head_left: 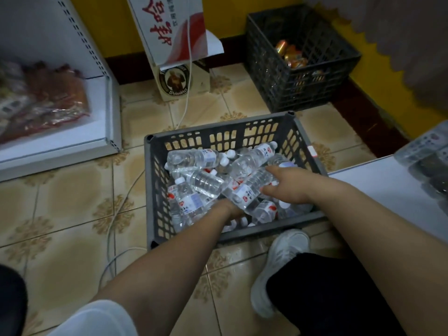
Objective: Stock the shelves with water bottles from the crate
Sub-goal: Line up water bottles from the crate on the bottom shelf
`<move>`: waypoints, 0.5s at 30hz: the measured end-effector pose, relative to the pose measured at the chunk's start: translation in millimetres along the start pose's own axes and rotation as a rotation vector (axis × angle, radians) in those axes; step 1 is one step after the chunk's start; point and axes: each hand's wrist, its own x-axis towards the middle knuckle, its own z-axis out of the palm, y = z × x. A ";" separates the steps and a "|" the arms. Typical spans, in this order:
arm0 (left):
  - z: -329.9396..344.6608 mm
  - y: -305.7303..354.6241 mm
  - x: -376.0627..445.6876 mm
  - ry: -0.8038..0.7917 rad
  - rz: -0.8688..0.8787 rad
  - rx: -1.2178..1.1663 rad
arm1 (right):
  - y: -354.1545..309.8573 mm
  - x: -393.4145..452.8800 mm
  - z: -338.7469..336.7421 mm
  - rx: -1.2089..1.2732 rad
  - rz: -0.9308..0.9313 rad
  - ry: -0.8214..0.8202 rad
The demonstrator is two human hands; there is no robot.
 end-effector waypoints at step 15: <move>-33.8 16.1 7.1 0.389 0.226 -0.063 | 14.0 -7.9 -16.6 0.030 0.046 -0.061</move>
